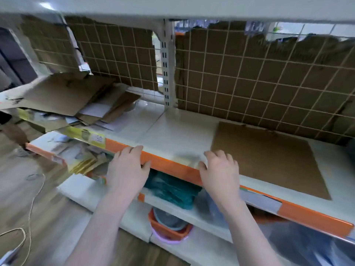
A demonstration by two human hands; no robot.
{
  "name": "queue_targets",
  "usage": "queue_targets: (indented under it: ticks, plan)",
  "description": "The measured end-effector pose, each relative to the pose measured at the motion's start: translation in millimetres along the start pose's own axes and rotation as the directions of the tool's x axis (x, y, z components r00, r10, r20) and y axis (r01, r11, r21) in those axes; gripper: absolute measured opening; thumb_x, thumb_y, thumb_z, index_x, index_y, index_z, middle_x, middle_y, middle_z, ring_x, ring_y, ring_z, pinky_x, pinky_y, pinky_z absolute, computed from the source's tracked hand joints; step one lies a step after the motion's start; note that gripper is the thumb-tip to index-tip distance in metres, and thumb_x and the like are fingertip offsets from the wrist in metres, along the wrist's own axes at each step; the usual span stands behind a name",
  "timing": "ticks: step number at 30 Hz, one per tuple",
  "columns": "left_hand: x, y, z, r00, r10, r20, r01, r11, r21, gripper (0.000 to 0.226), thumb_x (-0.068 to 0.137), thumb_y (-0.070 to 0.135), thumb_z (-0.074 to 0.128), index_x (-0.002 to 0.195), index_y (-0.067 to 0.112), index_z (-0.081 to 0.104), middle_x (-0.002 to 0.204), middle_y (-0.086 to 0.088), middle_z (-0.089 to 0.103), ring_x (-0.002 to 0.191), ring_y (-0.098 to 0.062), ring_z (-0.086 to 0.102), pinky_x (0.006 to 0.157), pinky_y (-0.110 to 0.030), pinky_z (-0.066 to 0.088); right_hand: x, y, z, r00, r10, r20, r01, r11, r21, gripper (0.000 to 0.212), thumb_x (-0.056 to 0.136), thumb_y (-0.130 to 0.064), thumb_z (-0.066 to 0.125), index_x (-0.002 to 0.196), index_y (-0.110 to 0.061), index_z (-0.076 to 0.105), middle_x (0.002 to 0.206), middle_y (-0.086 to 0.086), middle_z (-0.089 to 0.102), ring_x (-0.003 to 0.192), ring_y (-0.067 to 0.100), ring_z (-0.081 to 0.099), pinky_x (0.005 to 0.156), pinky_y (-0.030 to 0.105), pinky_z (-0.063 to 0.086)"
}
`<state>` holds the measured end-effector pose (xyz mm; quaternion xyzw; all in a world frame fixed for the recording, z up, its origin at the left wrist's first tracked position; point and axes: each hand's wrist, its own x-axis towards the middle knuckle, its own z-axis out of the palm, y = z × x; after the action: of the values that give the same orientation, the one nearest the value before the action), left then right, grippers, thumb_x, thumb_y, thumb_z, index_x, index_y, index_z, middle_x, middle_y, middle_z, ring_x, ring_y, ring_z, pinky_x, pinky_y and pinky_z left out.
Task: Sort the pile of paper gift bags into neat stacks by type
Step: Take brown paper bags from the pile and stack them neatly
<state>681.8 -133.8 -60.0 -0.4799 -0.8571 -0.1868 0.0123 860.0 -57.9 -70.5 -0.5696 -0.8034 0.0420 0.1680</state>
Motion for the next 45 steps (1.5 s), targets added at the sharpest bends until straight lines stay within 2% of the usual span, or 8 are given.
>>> queue_targets:
  ticks: [4, 13, 16, 19, 22, 32, 40, 45]
  plan:
    - [43.8, -56.4, -13.5, 1.0, -0.02, -0.022, 0.018, 0.998, -0.059, 0.048, 0.089, 0.031, 0.058, 0.134, 0.017, 0.05, 0.128, -0.01, 0.056, 0.118, -0.031, 0.048, 0.093, -0.04, 0.041, 34.3, -57.9, 18.2, 0.998, -0.06, 0.007, 0.06, 0.998, 0.026, 0.033, 0.096, -0.029, 0.04, 0.123, -0.019, 0.056, 0.122, 0.005, 0.058, 0.114, 0.024, 0.049, 0.096, 0.035, 0.038]
    - [192.4, -176.3, -17.0, 0.985, -0.147, -0.089, 0.137, 0.985, -0.104, 0.04, 0.088, 0.028, 0.058, 0.126, 0.016, 0.057, 0.121, -0.015, 0.057, 0.111, -0.038, 0.051, 0.086, -0.041, 0.043, 157.7, -193.7, 87.1, 0.995, -0.07, 0.073, 0.063, 0.994, 0.086, 0.034, 0.096, -0.031, 0.04, 0.125, -0.019, 0.052, 0.128, 0.007, 0.053, 0.121, 0.026, 0.046, 0.096, 0.036, 0.038]
    - [239.1, -210.9, -25.0, 0.984, -0.154, -0.095, 0.145, 0.984, -0.1, 0.036, 0.087, 0.031, 0.057, 0.114, 0.008, 0.061, 0.115, -0.017, 0.058, 0.11, -0.038, 0.049, 0.085, -0.043, 0.043, 190.1, -237.5, 98.3, 0.995, -0.079, 0.062, 0.076, 0.996, 0.047, 0.034, 0.096, -0.03, 0.039, 0.125, -0.018, 0.053, 0.126, 0.009, 0.054, 0.118, 0.028, 0.046, 0.096, 0.037, 0.037]
    - [282.3, -249.4, -33.3, 0.987, -0.136, -0.086, 0.13, 0.988, -0.08, 0.049, 0.084, 0.045, 0.049, 0.118, 0.012, 0.06, 0.119, -0.015, 0.059, 0.111, -0.038, 0.049, 0.091, -0.044, 0.044, 211.9, -284.5, 109.1, 0.994, -0.095, 0.052, 0.093, 0.995, 0.048, 0.033, 0.096, -0.032, 0.039, 0.123, -0.021, 0.054, 0.123, 0.007, 0.056, 0.116, 0.027, 0.049, 0.095, 0.036, 0.038]
    - [316.0, -281.1, -36.6, 0.983, -0.16, -0.093, 0.144, 0.977, -0.157, 0.047, 0.086, 0.033, 0.059, 0.129, 0.014, 0.056, 0.127, -0.018, 0.055, 0.116, -0.04, 0.048, 0.096, -0.044, 0.041, 226.1, -321.5, 122.6, 0.994, -0.09, 0.055, 0.085, 0.992, 0.093, 0.032, 0.096, -0.032, 0.041, 0.122, -0.021, 0.054, 0.122, 0.006, 0.056, 0.115, 0.026, 0.049, 0.096, 0.036, 0.039]
    - [427.7, -421.1, -45.2, 0.997, 0.062, -0.053, -0.068, 0.991, -0.116, 0.05, 0.087, 0.034, 0.061, 0.129, 0.01, 0.053, 0.13, -0.02, 0.05, 0.12, -0.041, 0.042, 0.099, -0.046, 0.035, 249.6, -458.1, 173.4, 0.96, 0.277, 0.025, -0.278, 0.956, 0.092, 0.037, 0.096, -0.04, 0.041, 0.123, -0.018, 0.053, 0.121, 0.009, 0.056, 0.115, 0.03, 0.047, 0.091, 0.036, 0.039]
    - [473.2, -476.7, -36.0, 0.996, -0.024, 0.085, 0.035, 0.992, -0.12, 0.062, 0.087, 0.052, 0.052, 0.132, 0.011, 0.044, 0.136, -0.022, 0.041, 0.125, -0.043, 0.036, 0.103, -0.052, 0.033, 260.1, -494.6, 185.6, 0.864, 0.493, 0.105, -0.503, 0.858, 0.107, 0.079, 0.085, -0.06, 0.051, 0.143, -0.011, 0.029, 0.143, 0.014, 0.037, 0.132, 0.034, 0.034, 0.103, 0.044, 0.035]
    - [492.2, -493.1, -27.6, 0.987, -0.084, 0.138, 0.095, 0.993, -0.075, 0.066, 0.091, 0.058, 0.036, 0.137, 0.01, 0.038, 0.137, -0.024, 0.04, 0.128, -0.043, 0.034, 0.105, -0.05, 0.027, 264.7, -493.1, 195.4, 0.809, 0.573, 0.133, -0.588, 0.792, 0.164, 0.092, 0.076, -0.06, 0.064, 0.142, -0.009, 0.028, 0.141, 0.017, 0.036, 0.126, 0.037, 0.041, 0.095, 0.046, 0.043]
